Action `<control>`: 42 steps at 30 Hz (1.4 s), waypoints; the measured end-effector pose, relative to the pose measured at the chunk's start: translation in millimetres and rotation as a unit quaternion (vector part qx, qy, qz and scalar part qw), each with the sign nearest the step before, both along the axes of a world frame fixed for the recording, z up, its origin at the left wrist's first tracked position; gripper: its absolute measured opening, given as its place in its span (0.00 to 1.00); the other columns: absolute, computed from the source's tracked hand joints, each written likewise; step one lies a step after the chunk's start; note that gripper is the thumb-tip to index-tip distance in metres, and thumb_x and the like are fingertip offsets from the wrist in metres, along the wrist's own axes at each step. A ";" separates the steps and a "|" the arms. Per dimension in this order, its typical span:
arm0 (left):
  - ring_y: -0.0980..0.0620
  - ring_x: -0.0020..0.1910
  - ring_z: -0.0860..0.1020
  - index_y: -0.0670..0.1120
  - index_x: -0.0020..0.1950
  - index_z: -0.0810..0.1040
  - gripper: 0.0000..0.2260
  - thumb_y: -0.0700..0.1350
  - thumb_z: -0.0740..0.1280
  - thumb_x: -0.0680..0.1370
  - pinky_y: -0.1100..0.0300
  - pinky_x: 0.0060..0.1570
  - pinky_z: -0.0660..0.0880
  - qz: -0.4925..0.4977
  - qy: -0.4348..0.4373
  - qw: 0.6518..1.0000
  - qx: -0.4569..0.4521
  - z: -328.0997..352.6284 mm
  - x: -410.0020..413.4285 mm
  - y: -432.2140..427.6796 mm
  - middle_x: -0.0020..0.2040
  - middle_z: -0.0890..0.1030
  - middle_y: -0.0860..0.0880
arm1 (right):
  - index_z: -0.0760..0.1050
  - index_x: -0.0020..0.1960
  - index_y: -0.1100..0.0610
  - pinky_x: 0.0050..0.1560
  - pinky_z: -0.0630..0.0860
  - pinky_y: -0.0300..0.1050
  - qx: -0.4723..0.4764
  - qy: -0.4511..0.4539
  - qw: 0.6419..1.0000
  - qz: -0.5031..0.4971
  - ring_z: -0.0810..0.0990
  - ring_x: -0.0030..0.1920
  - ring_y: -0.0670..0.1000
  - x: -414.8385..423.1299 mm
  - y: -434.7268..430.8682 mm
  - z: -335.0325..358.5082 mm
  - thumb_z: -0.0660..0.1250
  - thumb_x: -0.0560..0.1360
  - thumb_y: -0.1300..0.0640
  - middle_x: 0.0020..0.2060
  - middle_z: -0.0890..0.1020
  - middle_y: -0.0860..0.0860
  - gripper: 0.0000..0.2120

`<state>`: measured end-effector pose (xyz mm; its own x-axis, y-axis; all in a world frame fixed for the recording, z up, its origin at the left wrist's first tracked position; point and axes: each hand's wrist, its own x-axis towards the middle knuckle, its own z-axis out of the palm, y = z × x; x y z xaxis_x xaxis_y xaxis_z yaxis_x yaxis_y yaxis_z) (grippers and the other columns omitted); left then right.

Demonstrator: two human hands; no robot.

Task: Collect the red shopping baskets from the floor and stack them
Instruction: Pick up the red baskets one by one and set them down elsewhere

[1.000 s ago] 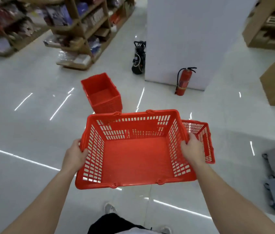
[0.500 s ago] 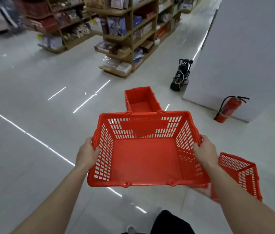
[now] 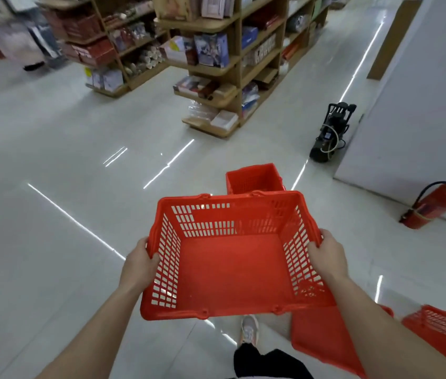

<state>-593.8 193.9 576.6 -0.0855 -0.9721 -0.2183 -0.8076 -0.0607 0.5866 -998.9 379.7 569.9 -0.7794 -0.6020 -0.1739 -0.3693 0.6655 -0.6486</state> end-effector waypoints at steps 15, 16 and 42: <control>0.52 0.44 0.83 0.51 0.71 0.68 0.20 0.51 0.65 0.80 0.49 0.47 0.82 -0.120 -0.007 0.992 0.043 -7.9 -169.4 -258.3 0.56 0.83 0.50 | 0.73 0.66 0.55 0.45 0.77 0.49 0.021 -0.039 0.994 -0.102 0.81 0.42 0.55 -114.8 -171.2 -25.3 0.62 0.76 0.55 0.49 0.84 0.55 0.19; 0.52 0.45 0.83 0.51 0.71 0.69 0.20 0.50 0.65 0.80 0.49 0.48 0.82 -0.140 -0.011 0.989 0.044 -12.8 -186.4 -281.2 0.56 0.83 0.50 | 0.73 0.66 0.55 0.46 0.77 0.50 0.023 -0.043 0.991 -0.122 0.81 0.42 0.55 -121.0 -180.0 -32.0 0.62 0.76 0.55 0.49 0.84 0.56 0.19; 0.48 0.53 0.79 0.49 0.74 0.65 0.30 0.53 0.70 0.75 0.51 0.51 0.76 -0.490 -0.118 0.853 0.137 -248.1 -553.2 -558.5 0.62 0.79 0.49 | 0.72 0.61 0.42 0.53 0.75 0.45 -0.021 -0.301 0.838 -0.455 0.82 0.53 0.46 -62.9 -329.7 -253.3 0.72 0.73 0.54 0.52 0.82 0.42 0.20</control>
<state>-1147.0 -364.6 328.4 -0.7498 -0.3684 -0.5497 -0.6429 0.6022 0.4734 -1061.8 50.0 316.6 -0.6978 0.1776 -0.6939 0.6809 0.4653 -0.5656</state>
